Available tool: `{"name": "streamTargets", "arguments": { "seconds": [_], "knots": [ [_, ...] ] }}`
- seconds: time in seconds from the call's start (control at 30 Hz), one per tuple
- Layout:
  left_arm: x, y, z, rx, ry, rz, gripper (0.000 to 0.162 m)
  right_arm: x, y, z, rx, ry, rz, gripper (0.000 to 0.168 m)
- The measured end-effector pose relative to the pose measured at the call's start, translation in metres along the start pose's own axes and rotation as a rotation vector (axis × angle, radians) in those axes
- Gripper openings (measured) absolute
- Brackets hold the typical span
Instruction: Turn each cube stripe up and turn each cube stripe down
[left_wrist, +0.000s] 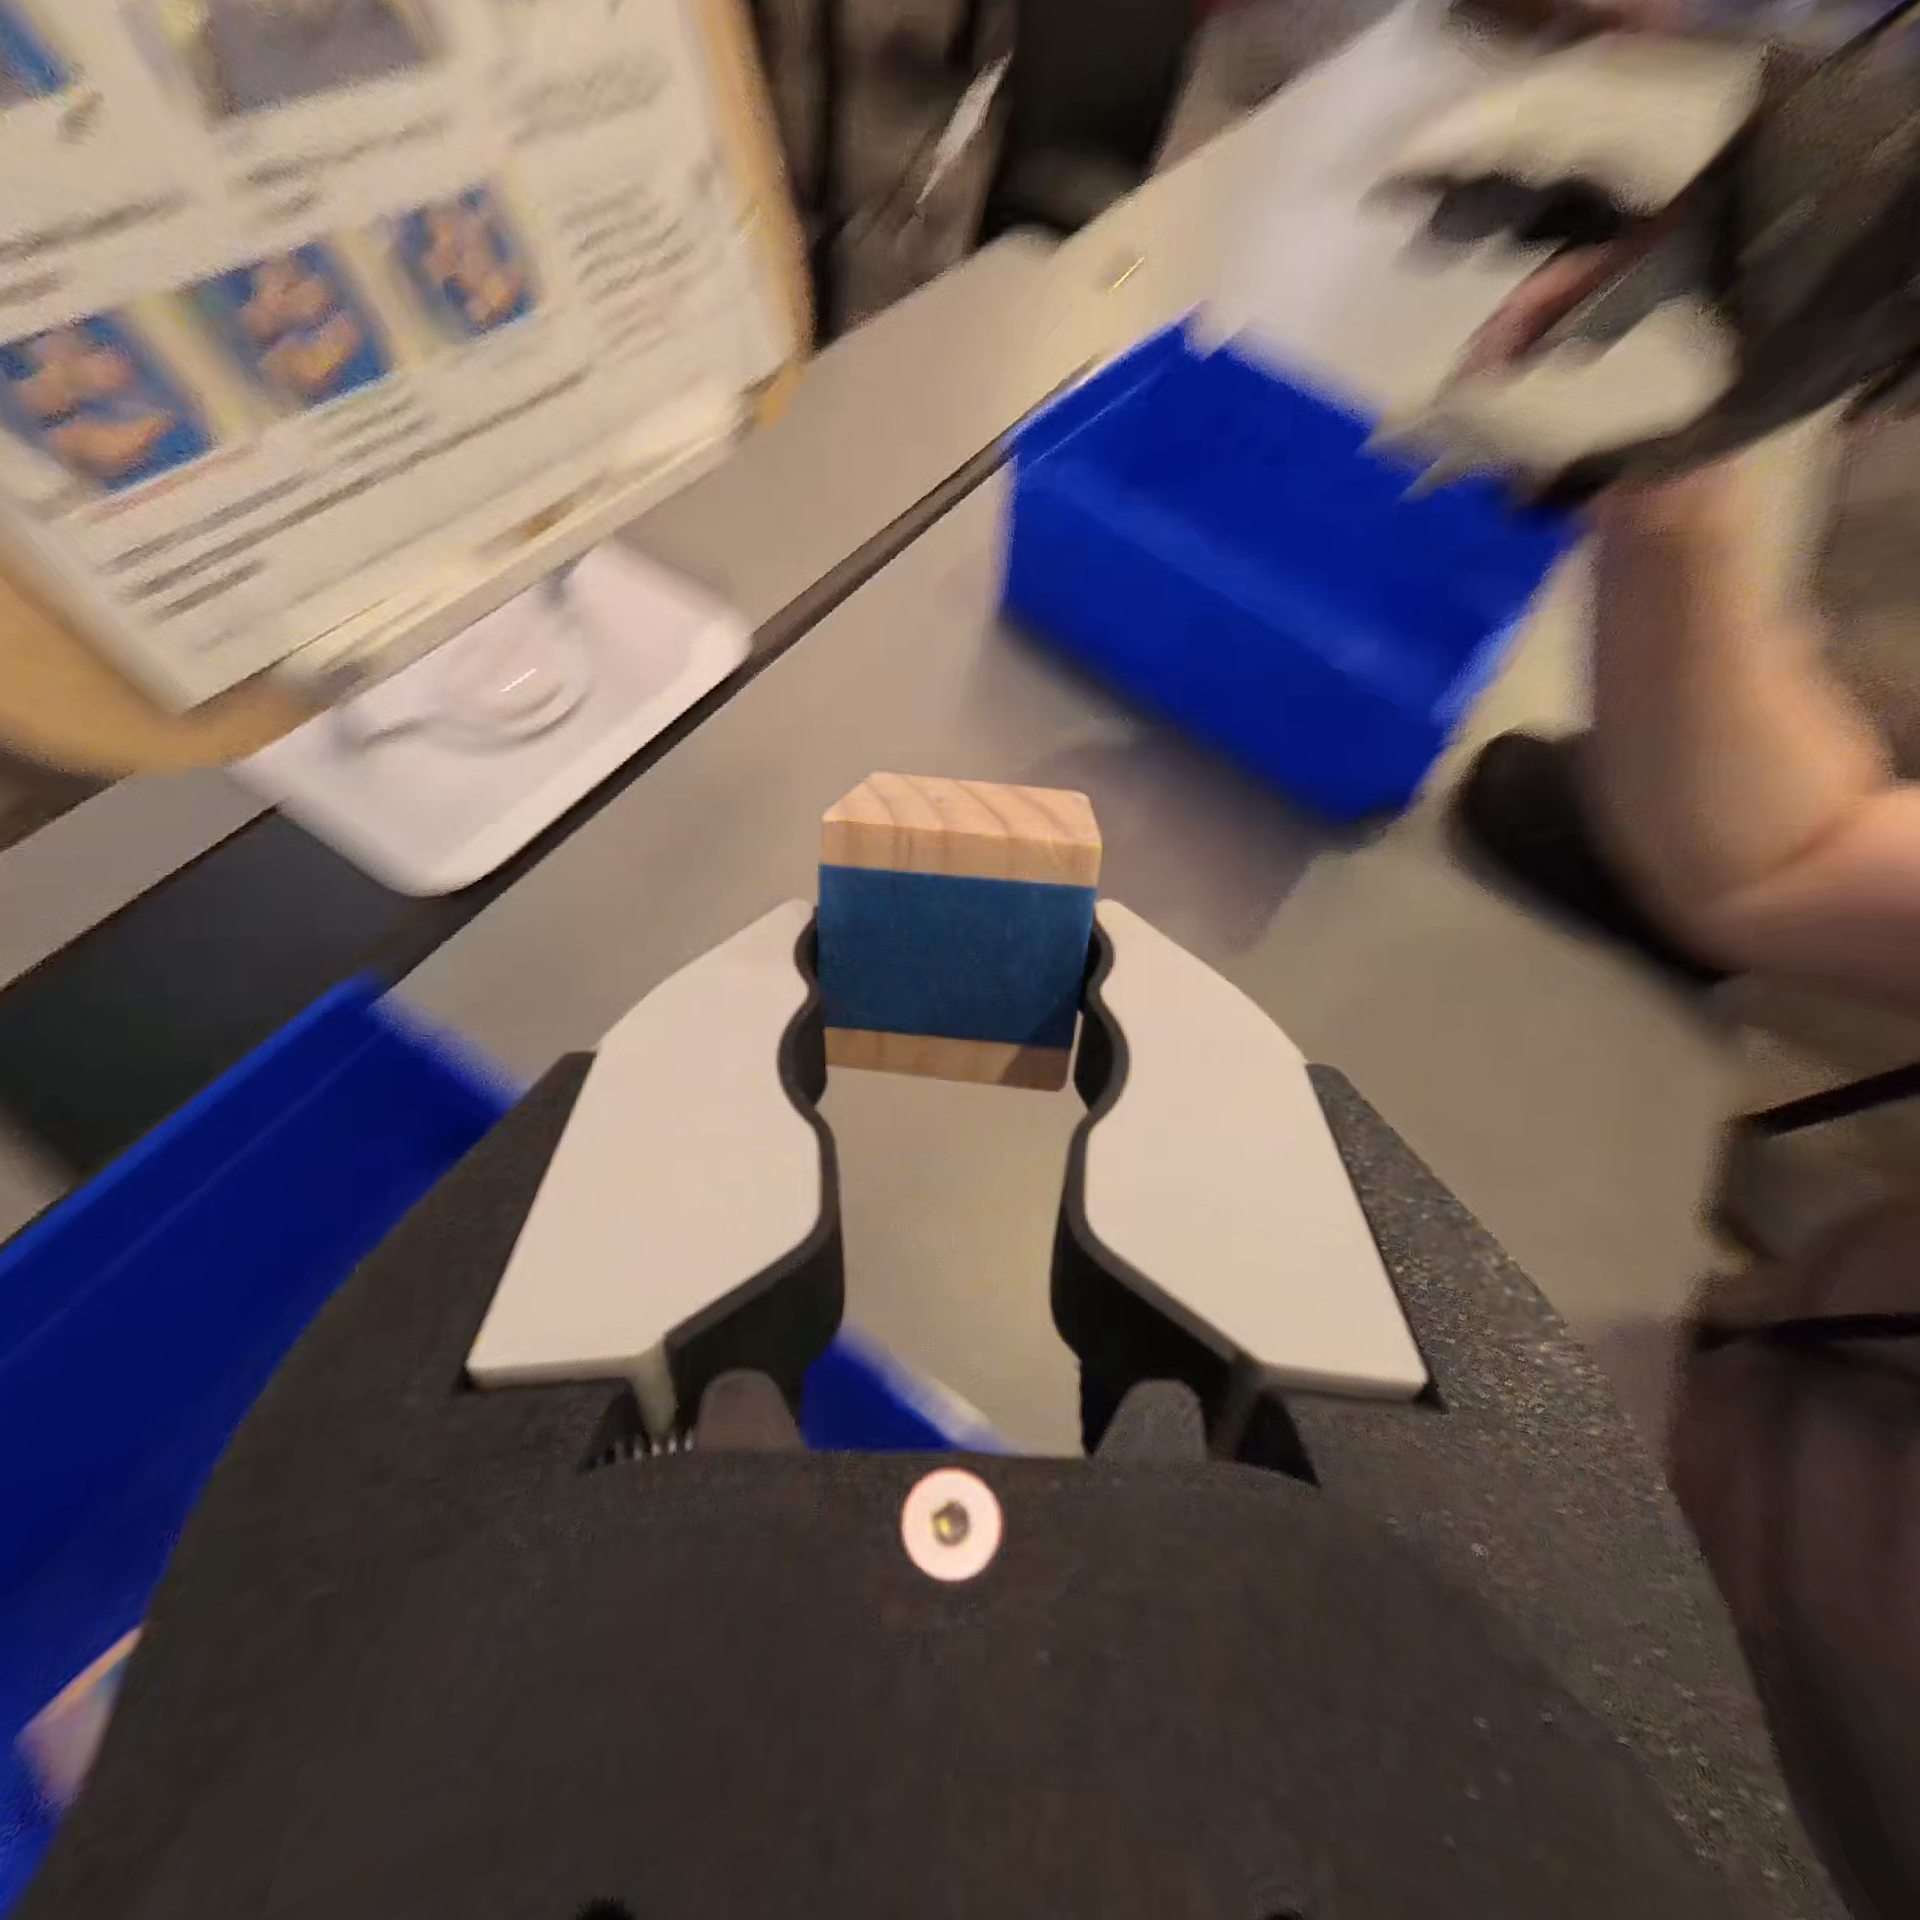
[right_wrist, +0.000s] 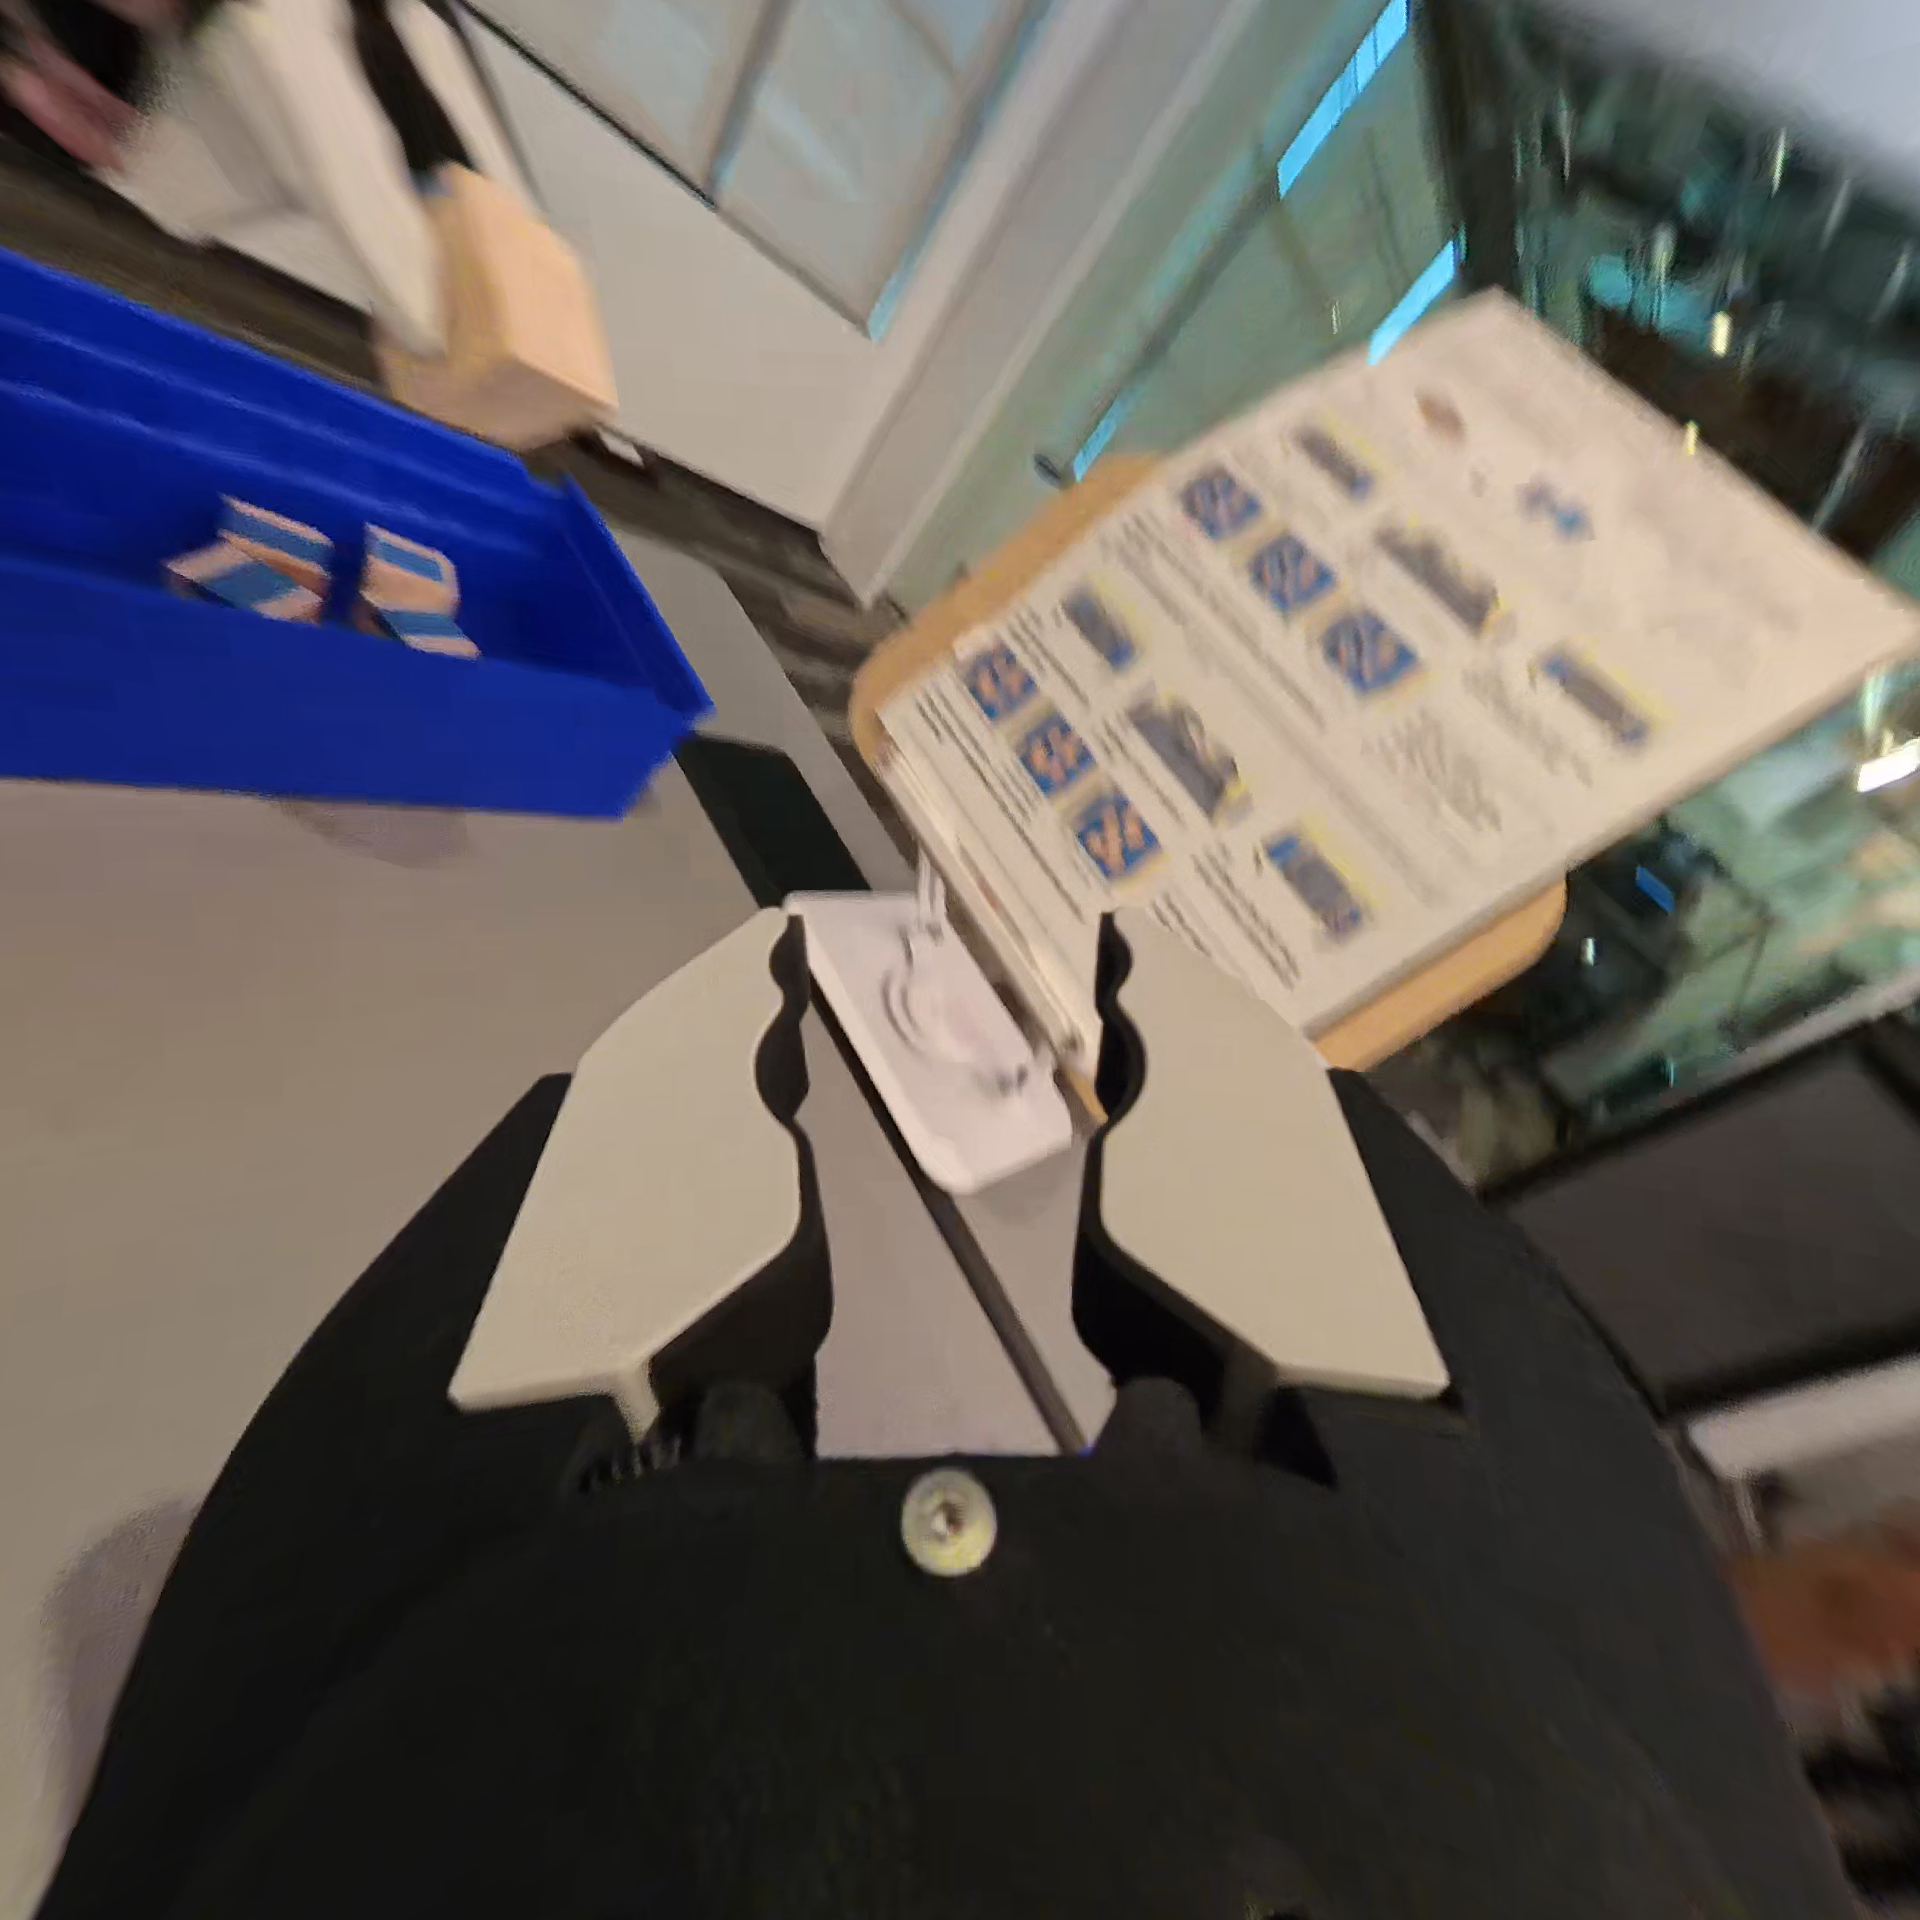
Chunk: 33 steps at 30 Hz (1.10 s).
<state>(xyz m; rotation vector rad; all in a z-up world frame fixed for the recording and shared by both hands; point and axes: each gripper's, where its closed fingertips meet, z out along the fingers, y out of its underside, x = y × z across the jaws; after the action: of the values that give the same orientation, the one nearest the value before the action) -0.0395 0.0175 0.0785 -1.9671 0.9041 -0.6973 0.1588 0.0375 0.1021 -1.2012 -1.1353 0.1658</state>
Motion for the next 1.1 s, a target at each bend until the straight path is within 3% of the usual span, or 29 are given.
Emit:
{"name": "streamTargets", "arguments": {
  "seconds": [0.1,0.27,0.57,0.7,0.87,1.0,1.1],
  "knots": [
    [0.058,-0.032,0.019,0.139,0.259,-0.074,0.045,-0.034,-0.037,0.002,0.136,-0.028,-0.095,0.058],
    [0.118,-0.054,0.049,0.186,0.533,-0.116,0.045,-0.06,-0.069,0.0,0.255,0.065,-0.269,0.071],
    [0.146,-0.053,0.059,0.227,0.783,-0.164,0.045,-0.068,-0.069,0.001,0.298,0.081,-0.301,0.058],
    [0.146,-0.042,0.069,0.195,0.773,-0.116,0.045,-0.074,-0.063,0.007,0.275,0.074,-0.32,0.047],
    [0.137,-0.045,0.071,0.234,0.724,-0.101,0.047,-0.076,-0.057,0.01,0.245,-0.019,-0.229,0.047],
    [0.101,-0.06,0.066,0.346,0.425,-0.012,0.047,-0.056,-0.042,0.009,0.144,-0.043,-0.152,0.047],
    [0.05,-0.062,0.061,0.379,0.022,0.05,0.044,-0.024,-0.012,0.005,-0.034,-0.022,-0.053,0.047]
  ]
}}
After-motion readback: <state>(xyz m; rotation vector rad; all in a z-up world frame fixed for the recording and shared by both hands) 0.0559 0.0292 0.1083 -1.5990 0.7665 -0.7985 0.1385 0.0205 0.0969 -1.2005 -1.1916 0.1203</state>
